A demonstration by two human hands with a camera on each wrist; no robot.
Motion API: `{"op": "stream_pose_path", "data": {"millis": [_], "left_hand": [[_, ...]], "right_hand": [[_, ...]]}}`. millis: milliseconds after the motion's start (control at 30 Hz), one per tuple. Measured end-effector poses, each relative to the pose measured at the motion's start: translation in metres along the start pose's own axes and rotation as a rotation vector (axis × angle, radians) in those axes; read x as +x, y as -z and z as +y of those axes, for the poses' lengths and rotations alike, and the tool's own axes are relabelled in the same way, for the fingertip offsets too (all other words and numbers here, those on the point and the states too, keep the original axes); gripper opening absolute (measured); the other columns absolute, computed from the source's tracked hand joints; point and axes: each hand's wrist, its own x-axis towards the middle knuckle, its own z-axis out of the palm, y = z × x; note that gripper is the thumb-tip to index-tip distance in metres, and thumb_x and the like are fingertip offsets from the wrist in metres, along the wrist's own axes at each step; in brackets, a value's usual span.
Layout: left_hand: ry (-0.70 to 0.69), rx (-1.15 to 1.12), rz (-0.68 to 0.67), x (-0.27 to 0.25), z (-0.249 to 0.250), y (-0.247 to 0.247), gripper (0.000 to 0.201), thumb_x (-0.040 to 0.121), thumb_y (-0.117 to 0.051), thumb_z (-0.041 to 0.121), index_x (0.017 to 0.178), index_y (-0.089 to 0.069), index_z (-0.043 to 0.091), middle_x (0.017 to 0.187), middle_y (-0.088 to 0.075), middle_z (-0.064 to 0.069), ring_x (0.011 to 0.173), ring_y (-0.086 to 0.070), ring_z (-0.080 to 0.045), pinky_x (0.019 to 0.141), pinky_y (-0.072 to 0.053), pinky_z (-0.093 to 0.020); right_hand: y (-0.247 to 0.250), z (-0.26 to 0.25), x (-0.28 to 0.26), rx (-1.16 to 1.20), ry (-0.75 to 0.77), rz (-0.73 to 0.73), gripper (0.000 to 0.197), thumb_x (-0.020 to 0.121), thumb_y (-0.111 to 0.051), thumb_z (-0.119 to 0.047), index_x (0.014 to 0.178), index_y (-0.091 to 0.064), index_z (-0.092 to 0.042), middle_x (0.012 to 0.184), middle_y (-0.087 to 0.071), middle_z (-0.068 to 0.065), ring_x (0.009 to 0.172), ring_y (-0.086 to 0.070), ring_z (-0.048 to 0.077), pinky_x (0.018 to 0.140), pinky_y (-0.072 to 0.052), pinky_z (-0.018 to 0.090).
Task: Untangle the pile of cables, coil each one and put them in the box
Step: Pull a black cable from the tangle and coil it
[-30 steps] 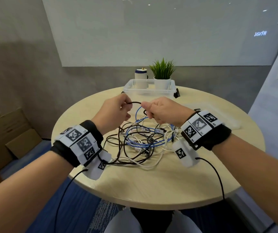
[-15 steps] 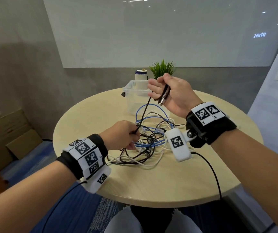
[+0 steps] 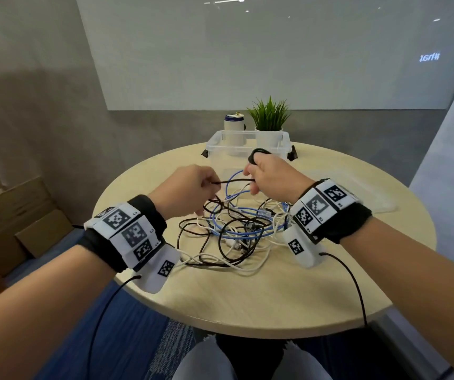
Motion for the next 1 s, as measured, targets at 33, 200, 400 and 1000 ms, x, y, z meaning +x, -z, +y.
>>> {"op": "stream_pose_path", "data": {"millis": [33, 200, 400, 1000], "left_hand": [[-0.012, -0.008, 0.058, 0.001, -0.001, 0.003, 0.009, 0.094, -0.051, 0.015, 0.090, -0.059, 0.015, 0.080, -0.066, -0.001, 0.036, -0.054, -0.004, 0.036, -0.035, -0.011], [0.012, -0.190, 0.118, 0.005, -0.002, 0.003, 0.016, 0.097, -0.048, 0.021, 0.090, -0.059, 0.012, 0.072, -0.062, 0.000, 0.040, -0.052, -0.003, 0.040, -0.039, -0.012], [0.033, -0.638, -0.028, 0.000, -0.004, 0.005, 0.020, 0.101, -0.039, 0.018, 0.095, -0.054, 0.006, 0.089, -0.063, -0.010, 0.061, -0.064, -0.012, 0.062, -0.056, -0.021], [0.147, -0.232, -0.059, -0.003, 0.002, 0.001, 0.037, 0.095, -0.046, 0.045, 0.079, -0.056, 0.013, 0.039, -0.045, 0.006, 0.035, -0.047, -0.010, 0.040, -0.040, -0.018]], "right_hand": [[-0.001, 0.001, -0.001, 0.018, -0.015, -0.011, 0.026, 0.100, -0.041, -0.018, 0.111, -0.057, 0.000, 0.080, -0.056, 0.006, 0.067, -0.055, 0.012, 0.057, -0.038, 0.014], [-0.002, 0.007, -0.001, 0.067, 0.056, -0.087, 0.039, 0.094, -0.050, -0.044, 0.078, -0.059, -0.009, 0.068, -0.048, 0.002, 0.061, -0.046, 0.014, 0.060, -0.042, 0.026], [0.004, 0.015, 0.002, 0.292, -0.013, 0.038, 0.044, 0.100, -0.039, -0.040, 0.066, -0.047, -0.015, 0.054, -0.042, 0.001, 0.045, -0.041, 0.011, 0.052, -0.040, 0.025], [0.010, 0.013, -0.001, 0.101, 0.031, 0.175, 0.041, 0.099, -0.042, -0.027, 0.063, -0.051, -0.009, 0.037, -0.040, -0.011, 0.036, -0.037, 0.001, 0.044, -0.031, 0.016]]}}
